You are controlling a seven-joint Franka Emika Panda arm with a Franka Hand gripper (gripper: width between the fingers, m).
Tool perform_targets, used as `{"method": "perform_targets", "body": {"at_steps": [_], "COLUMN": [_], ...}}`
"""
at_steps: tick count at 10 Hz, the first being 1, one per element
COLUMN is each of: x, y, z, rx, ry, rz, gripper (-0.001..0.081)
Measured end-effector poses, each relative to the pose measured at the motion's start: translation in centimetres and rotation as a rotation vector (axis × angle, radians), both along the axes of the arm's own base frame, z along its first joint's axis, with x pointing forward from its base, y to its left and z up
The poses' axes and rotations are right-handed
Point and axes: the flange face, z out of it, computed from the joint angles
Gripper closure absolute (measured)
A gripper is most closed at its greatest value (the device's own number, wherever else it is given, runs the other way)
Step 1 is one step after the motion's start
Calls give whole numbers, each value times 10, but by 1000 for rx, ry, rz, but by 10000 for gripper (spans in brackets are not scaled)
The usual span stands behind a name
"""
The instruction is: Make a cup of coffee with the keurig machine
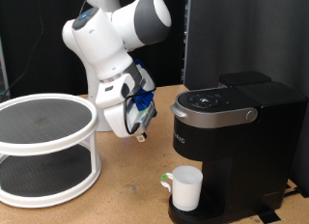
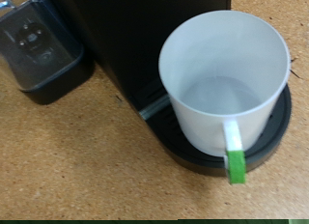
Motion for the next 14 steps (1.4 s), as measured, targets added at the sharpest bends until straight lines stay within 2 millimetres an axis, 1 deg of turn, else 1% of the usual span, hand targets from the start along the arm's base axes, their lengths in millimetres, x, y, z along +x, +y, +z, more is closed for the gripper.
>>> {"method": "perform_targets", "body": {"at_steps": [1,2,5,9,11,14], "x": [-1,-3,-8,-8,-8,-11], "y": [-1,-4,-20,-38,-46,-61], "z": [3,11,50,104,119,132], "rx": [24,51,129,157,153,164], "ry": [7,6,-56,-106,-95,-75], "rz": [19,38,15,-38,-47,-38], "gripper": [1,1,1,1,1,1]}}
